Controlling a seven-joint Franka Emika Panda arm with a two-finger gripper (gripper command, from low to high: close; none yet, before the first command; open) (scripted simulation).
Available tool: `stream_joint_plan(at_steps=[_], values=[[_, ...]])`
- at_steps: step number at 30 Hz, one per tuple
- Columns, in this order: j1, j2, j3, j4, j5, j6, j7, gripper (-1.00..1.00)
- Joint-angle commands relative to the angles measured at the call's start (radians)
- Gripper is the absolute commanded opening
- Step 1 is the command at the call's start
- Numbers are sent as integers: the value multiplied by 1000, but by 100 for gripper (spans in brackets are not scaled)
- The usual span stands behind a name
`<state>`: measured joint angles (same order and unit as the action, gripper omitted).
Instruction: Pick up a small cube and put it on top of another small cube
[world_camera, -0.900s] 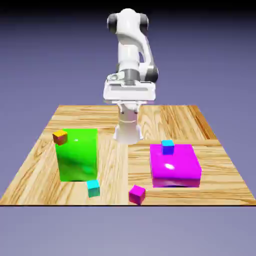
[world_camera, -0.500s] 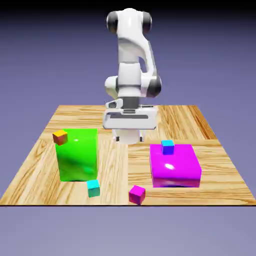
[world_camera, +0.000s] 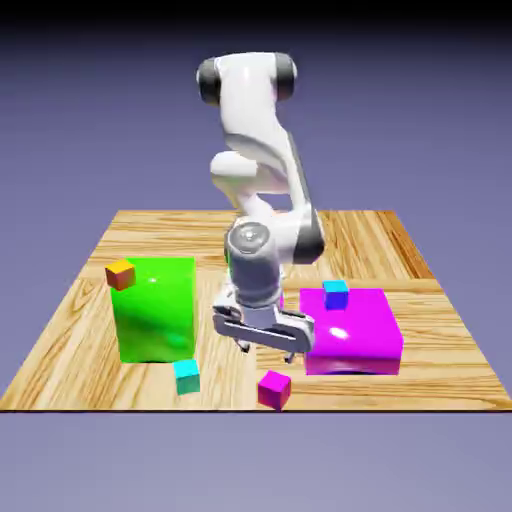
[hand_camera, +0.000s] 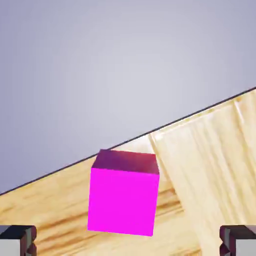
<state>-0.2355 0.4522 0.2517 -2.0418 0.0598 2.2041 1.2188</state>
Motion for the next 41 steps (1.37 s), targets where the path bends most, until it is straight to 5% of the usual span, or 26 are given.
stream_joint_plan(at_steps=[1,7,8,13,32,37,38,41], values=[[-9,36,9,27,2,-30,17,0],[8,171,1,7,-11,99,33,0],[8,171,1,7,-11,99,33,-100],[-10,57,3,44,-2,-53,4,-100],[130,-93,-392,-15,-196,-141,-809,-100],[116,2,-394,-81,-199,20,-804,-100],[116,2,-394,-81,-199,20,-804,100],[123,-49,-393,-46,-197,-67,-807,100]])
